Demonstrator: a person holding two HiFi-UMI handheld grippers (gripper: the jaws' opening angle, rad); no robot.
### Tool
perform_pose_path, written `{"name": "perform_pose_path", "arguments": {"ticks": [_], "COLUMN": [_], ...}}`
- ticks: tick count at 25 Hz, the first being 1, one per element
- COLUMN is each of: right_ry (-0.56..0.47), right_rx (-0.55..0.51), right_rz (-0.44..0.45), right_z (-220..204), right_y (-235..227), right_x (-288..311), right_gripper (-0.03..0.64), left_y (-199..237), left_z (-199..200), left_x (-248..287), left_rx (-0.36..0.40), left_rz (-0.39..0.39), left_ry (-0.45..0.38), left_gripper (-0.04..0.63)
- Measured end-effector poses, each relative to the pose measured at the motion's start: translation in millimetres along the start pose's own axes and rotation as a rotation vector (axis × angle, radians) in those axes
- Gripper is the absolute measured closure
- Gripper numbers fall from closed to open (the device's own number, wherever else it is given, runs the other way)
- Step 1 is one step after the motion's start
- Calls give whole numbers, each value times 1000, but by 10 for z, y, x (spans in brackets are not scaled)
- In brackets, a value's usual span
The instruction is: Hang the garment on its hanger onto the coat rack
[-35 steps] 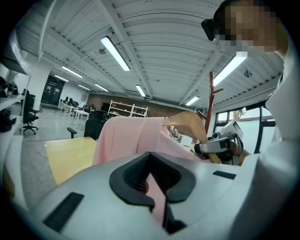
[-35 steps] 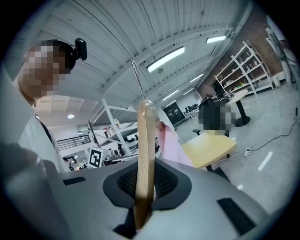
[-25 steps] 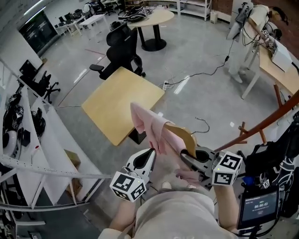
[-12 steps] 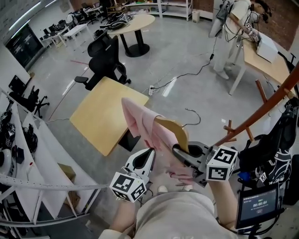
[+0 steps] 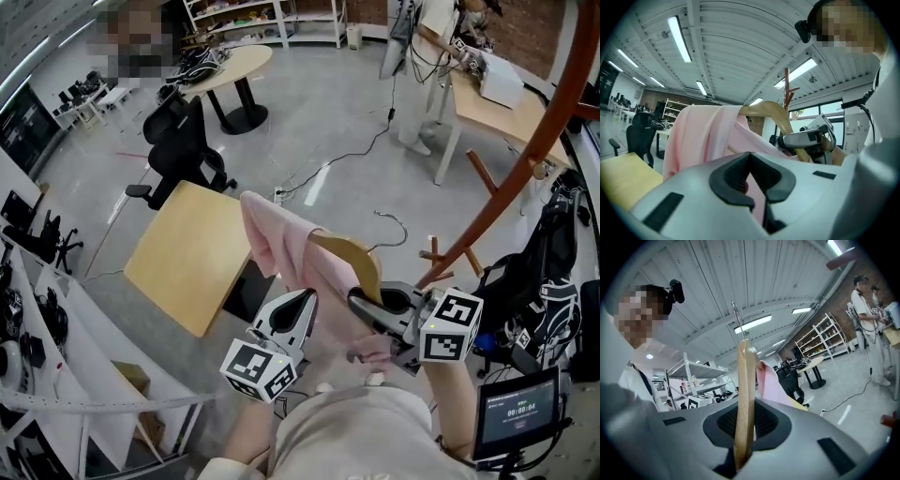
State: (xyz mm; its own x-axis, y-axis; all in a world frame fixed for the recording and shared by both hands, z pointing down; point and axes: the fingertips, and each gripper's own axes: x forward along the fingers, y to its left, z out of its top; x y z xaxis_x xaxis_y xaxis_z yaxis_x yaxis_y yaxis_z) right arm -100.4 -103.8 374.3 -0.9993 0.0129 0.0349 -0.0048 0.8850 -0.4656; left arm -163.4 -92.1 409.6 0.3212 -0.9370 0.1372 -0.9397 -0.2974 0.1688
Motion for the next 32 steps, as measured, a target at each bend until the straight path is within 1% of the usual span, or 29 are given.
{"name": "perform_pose_path", "arguments": {"ticks": [6,13,18,23,28,32], "right_ry": [-46,-119,-157,-191,-212,-215], "right_rx": [-15,-64,-112,-137,-144,-132], "right_rz": [-50,-90,-129,-163,-194,-218], "right_z": [222,622,880,1105,1223,1220], "right_y": [-93,-97,-131,-139,-186,-268], "right_x": [-247,-593,-806,-984,-1151,-1276], "right_gripper": [586,586,586,586,586,586], "left_y": [-316,-678,-877,-1055,-1202,-1287], "left_z": [247,504,677,823,898,887], "left_x": [344,673,887,1034,1168,1256], "left_rx": [47,104,134,153,166,161], "left_rz": [-106,-211,-259,-301,-340,-353], "left_ry": [-24,-56,-86,-100,-104,-103], "left_gripper": [589,589,589,589,589,589]}}
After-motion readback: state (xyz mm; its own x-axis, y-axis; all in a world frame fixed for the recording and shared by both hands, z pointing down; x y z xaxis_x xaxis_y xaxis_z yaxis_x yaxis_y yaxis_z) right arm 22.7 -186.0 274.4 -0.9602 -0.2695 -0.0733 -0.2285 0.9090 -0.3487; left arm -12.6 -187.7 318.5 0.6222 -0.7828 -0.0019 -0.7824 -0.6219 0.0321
